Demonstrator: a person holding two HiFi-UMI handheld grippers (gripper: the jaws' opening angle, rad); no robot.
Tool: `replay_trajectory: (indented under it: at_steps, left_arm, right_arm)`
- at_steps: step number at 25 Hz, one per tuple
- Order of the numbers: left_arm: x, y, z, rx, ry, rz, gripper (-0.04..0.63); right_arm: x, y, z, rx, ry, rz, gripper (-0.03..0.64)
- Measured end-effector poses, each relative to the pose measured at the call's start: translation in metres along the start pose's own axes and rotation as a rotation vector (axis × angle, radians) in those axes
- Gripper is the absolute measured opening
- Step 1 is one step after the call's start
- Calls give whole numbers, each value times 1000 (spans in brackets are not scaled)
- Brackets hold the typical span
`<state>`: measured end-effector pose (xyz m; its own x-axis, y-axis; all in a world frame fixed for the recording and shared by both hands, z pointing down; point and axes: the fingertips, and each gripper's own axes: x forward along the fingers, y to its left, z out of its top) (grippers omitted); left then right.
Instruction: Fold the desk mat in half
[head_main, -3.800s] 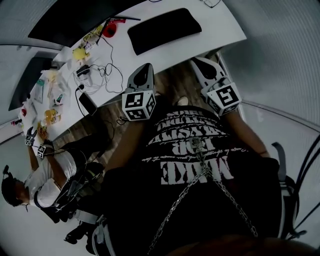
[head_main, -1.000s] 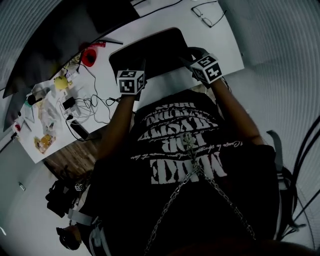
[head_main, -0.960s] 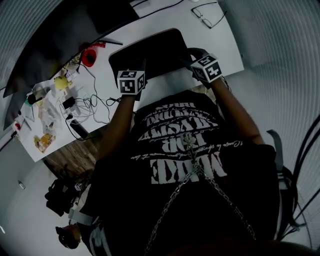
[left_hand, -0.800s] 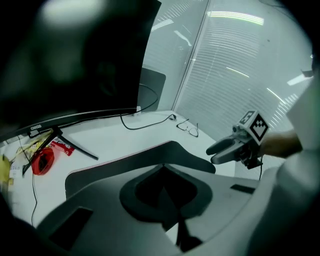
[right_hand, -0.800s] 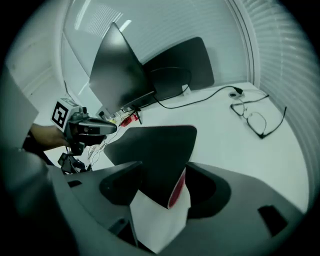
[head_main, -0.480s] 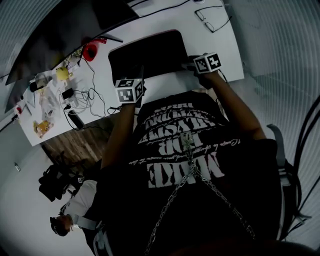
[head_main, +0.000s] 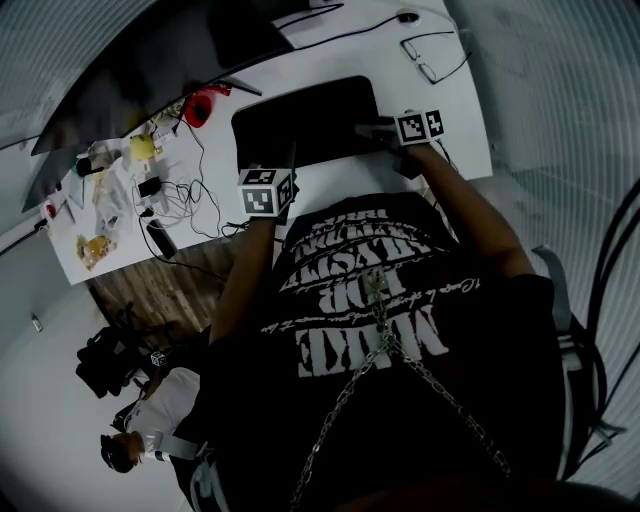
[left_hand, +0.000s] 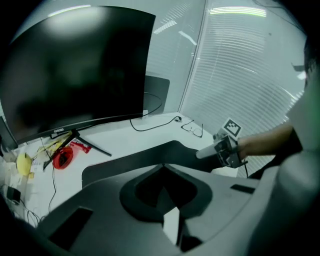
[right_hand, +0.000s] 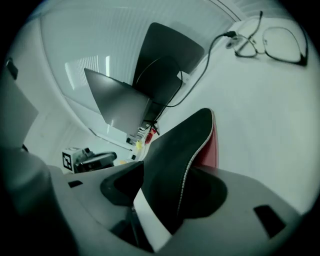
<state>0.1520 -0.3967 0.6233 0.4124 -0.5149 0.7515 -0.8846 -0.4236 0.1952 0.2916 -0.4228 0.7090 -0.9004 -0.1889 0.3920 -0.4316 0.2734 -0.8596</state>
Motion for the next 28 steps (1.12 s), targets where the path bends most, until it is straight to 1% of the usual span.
replay_trajectory:
  at_steps: [1,2,3,4,5,7,9,10,12,13,14,15,16,17,18,19,21,22,23,24,26,28]
  left_arm:
    - [-1,-3,5,16,0,-5,8]
    - [-3,-5,11,29,2,-8,9]
    - [-4,-8,18,42,3,-12,8]
    - [-5,-11,26,63,-1,-20,21]
    - [-5,-15,35,98,-7,-32,50]
    - [-4,-22,54,209,-23,-59,114]
    - [-1,-24,74,334,-41,-73,167]
    - [0,-25,85,389,-55,-82,186]
    - [-3,-32,103,507,-79,-123,225]
    - [-4,-38,108,587,-76,-159,255]
    - [-4,-44,108,683,-55,-203,287]
    - [-3,-49,104,788,-13,-255,300]
    - [-1,-53,97,886,46,-309,312]
    - [0,-55,87,962,109,-358,314]
    - [2,-55,77,1008,168,-402,316]
    - [4,-54,68,1028,219,-441,316]
    - [8,-53,52,1042,298,-493,313]
    - [10,-52,48,1059,318,-492,296]
    - [10,-50,46,1079,324,-475,113]
    - [9,-49,44,1087,321,-460,35]
    - [3,-51,39,1060,305,-458,26]
    - [-8,-52,34,1020,277,-452,25]
  right_arm:
    - [2,0,5,-76,7,-47,201]
    - [2,1,8,-193,30,-111,89]
    - [2,6,10,-330,59,-166,73]
    - [1,16,11,-461,81,-200,56]
    - [0,28,12,-578,91,-212,47]
    - [-4,58,13,-784,84,-193,38]
    - [-6,86,12,-1001,75,-137,35]
    - [-7,100,8,-1117,84,-101,35]
    - [-12,119,-6,-1338,140,-33,37]
    - [-14,125,-14,-1431,176,-5,38]
    - [-16,127,-20,-1507,209,14,42]
    - [-17,128,-23,-1565,236,29,45]
    - [-18,129,-26,-1603,256,39,48]
    - [-18,129,-27,-1627,270,48,49]
    - [-18,130,-28,-1640,279,57,48]
    - [-17,131,-29,-1642,285,63,48]
    - [-16,131,-28,-1623,295,61,49]
    - [-16,128,-28,-1606,301,52,49]
    - [-16,125,-28,-1584,303,38,54]
    - [-15,122,-27,-1554,298,24,58]
    - [-15,115,-25,-1473,281,2,60]
    - [-13,104,-25,-1398,296,-5,63]
